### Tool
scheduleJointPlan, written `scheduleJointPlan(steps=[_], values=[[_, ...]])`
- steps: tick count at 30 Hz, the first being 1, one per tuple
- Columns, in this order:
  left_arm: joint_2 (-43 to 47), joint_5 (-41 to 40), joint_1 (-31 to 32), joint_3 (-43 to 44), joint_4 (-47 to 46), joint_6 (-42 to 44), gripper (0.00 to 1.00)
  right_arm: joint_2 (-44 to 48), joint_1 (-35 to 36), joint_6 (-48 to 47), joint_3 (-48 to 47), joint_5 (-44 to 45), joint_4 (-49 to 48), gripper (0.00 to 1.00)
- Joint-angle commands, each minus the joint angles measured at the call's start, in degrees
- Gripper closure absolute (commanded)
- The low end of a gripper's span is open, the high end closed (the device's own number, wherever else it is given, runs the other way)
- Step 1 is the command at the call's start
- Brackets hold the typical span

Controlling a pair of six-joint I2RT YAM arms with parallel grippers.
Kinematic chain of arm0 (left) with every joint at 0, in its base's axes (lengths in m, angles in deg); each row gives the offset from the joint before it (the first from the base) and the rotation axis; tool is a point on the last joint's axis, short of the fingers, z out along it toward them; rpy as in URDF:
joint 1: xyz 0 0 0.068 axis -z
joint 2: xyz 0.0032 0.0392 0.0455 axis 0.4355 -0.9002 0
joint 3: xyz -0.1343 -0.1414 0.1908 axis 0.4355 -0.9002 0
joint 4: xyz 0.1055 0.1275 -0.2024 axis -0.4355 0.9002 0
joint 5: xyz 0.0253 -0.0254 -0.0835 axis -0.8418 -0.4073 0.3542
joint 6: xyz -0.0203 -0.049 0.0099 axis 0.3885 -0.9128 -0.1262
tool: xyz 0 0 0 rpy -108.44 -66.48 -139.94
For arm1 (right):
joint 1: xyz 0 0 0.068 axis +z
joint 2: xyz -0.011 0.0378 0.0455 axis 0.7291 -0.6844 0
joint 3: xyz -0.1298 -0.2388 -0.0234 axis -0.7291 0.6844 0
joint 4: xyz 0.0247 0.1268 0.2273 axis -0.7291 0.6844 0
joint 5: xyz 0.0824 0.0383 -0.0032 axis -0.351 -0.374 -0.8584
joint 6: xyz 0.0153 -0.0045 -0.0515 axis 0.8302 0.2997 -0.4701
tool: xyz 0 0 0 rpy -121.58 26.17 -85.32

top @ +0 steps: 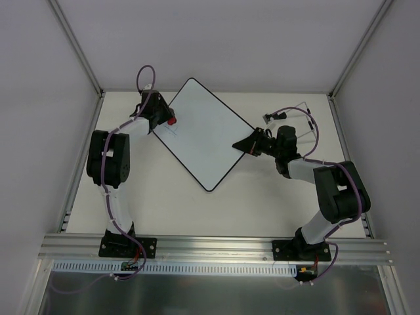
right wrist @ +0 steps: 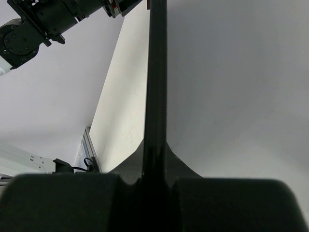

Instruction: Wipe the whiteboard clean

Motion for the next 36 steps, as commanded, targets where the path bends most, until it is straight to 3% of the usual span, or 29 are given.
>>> scheduleJointPlan(steps=[1, 8, 22, 29, 36], values=[[-2.20, 5.99, 7.52, 0.71, 3.84, 2.48, 1.00, 0.81, 4.80, -4.82, -2.97, -21.61, -7.70, 1.00], [-1.95, 11.79, 12.18, 1.86, 4.10, 6.26, 1.00, 0.64, 4.80, -4.90, -3.23, -21.44, -7.70, 1.00], [7.81, 10.57, 22.82, -11.93, 4.01, 2.75, 1.00, -1.30, 4.80, -4.91, -5.69, -21.17, -7.70, 1.00], [9.83, 5.91, 20.28, -17.12, 3.84, -1.11, 1.00, -1.56, 4.80, -4.82, -6.05, -21.08, -7.78, 1.00], [9.75, 4.33, 10.44, -19.50, 2.43, -2.17, 1.00, -1.30, 4.63, -4.82, -5.87, -21.08, -7.70, 1.00]])
